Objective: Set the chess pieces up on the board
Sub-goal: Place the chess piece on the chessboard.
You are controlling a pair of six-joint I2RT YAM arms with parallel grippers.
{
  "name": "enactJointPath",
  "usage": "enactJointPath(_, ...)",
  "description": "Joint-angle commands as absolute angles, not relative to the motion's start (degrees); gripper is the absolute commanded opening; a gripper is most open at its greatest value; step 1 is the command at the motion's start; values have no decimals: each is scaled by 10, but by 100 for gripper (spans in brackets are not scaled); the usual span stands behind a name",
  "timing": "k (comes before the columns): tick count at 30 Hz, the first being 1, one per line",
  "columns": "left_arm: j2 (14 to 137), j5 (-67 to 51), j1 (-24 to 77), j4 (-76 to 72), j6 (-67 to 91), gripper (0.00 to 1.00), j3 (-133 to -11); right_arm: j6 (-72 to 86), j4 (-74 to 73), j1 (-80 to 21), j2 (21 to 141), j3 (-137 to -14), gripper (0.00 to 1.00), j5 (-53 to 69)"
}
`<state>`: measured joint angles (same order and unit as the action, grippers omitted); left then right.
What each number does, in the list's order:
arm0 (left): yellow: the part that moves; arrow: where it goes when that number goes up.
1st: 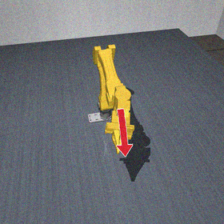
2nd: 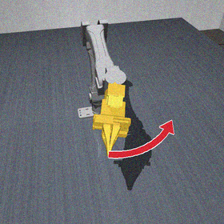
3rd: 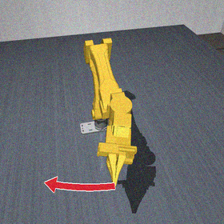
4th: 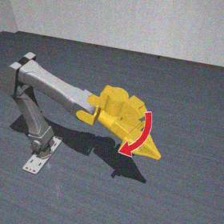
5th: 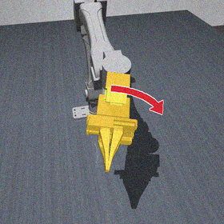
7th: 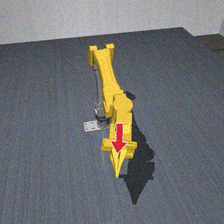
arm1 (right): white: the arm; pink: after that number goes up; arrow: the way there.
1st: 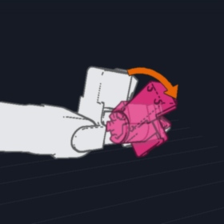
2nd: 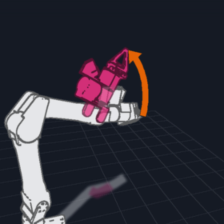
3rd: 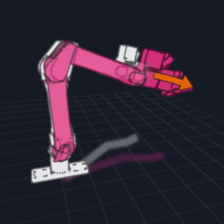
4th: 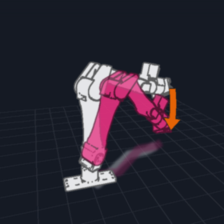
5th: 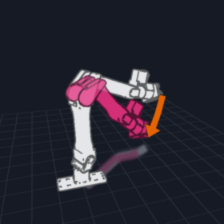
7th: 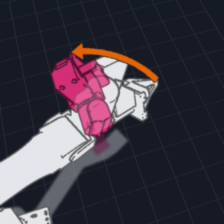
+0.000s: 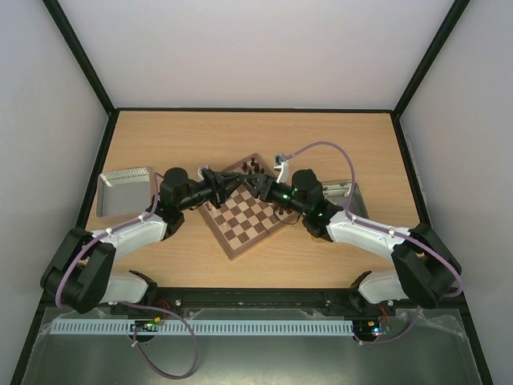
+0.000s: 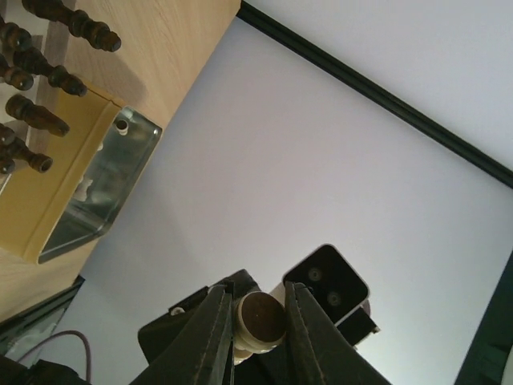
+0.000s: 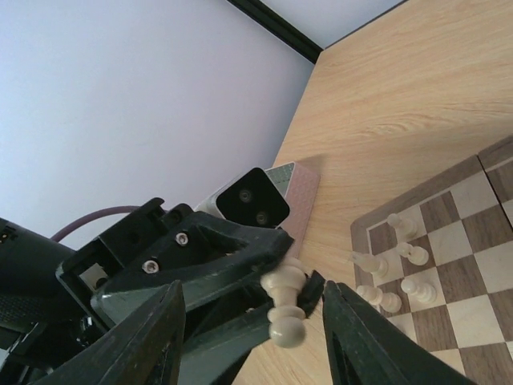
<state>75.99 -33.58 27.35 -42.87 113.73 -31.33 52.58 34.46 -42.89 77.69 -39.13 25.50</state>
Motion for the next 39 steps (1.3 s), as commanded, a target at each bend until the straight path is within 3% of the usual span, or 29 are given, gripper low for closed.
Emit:
enactJointPath(1, 750, -323, 277, -482, 1186, 16, -293, 528, 368, -434, 783, -383, 47, 234)
enactJointPath(7, 751, -323, 278, -505, 1207, 17, -283, 526, 370, -436, 795, -398, 29, 233)
enactJointPath(13, 757, -320, 280, -524, 1217, 17, -283, 528, 373, -443, 816, -410, 28, 235)
enactJointPath(21, 745, -317, 281, -497, 1200, 18, -279, 524, 354, -445, 810, -420, 5, 216)
enactJointPath(24, 726, -309, 280, -430, 1157, 29, -288, 515, 309, -444, 807, -435, 2, 196)
enactJointPath(27, 705, -294, 278, -317, 1050, 52, -307, 493, 196, -444, 814, -473, 2, 167)
enactJointPath(29, 688, -267, 276, -211, 965, 60, -320, 467, 90, -445, 830, -511, 2, 147)
enactJointPath(33, 633, -196, 249, -117, 844, 67, -303, 398, -158, -445, 894, -605, 2, 117)
enactJointPath(39, 540, -45, 205, 48, 650, 71, -349, 348, -275, -450, 928, -632, 2, 95)
